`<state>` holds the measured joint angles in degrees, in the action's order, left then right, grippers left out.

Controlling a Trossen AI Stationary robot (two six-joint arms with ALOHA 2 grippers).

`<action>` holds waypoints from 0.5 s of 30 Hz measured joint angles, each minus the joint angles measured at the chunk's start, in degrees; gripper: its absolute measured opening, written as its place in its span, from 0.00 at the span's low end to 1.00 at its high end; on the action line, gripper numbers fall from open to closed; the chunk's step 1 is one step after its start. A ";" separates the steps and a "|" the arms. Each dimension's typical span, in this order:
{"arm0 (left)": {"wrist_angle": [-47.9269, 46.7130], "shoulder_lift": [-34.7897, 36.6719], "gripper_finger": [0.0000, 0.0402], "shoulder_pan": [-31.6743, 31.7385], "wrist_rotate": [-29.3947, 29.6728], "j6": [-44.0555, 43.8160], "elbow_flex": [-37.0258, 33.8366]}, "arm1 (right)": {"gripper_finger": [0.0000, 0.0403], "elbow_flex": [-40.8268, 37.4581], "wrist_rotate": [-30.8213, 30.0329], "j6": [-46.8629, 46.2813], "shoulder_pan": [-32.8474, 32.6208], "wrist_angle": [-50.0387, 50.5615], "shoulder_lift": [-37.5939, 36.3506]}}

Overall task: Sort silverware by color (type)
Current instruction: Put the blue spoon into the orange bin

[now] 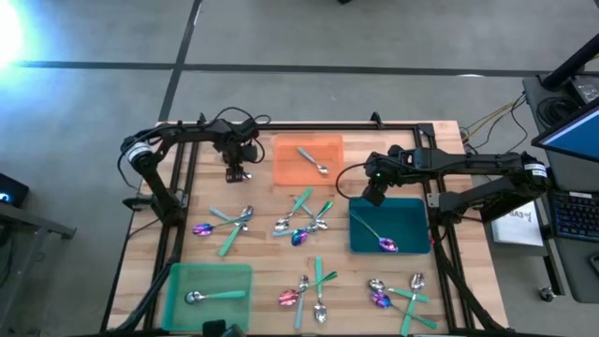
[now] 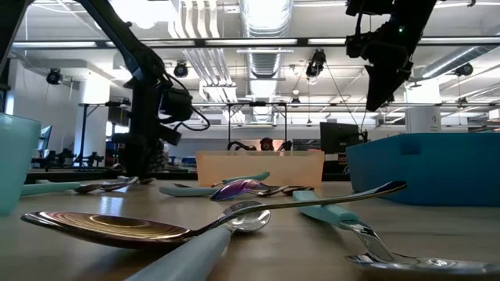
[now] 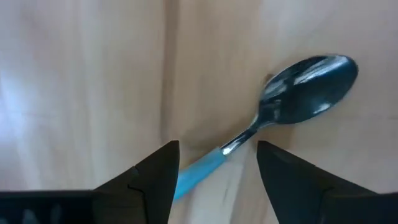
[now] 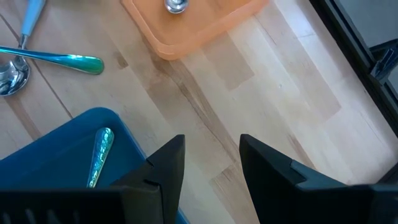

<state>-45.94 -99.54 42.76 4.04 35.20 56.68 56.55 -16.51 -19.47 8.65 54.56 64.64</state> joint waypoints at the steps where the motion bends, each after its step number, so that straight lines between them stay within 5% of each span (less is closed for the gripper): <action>1: 0.26 -0.24 0.50 0.00 -0.01 -0.11 0.41 | 0.36 0.00 0.00 -0.01 0.01 -0.01 0.00; 8: -0.04 -1.34 0.47 0.00 -0.03 -1.58 1.72 | 0.36 0.00 0.01 0.01 0.00 -0.03 0.00; 15: -0.33 -1.34 0.29 0.00 -0.05 -1.79 1.74 | 0.36 0.00 0.00 0.01 -0.01 -0.05 0.00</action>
<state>-46.28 -100.88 42.76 3.99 33.41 58.41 56.55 -16.51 -19.46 8.65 54.50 64.64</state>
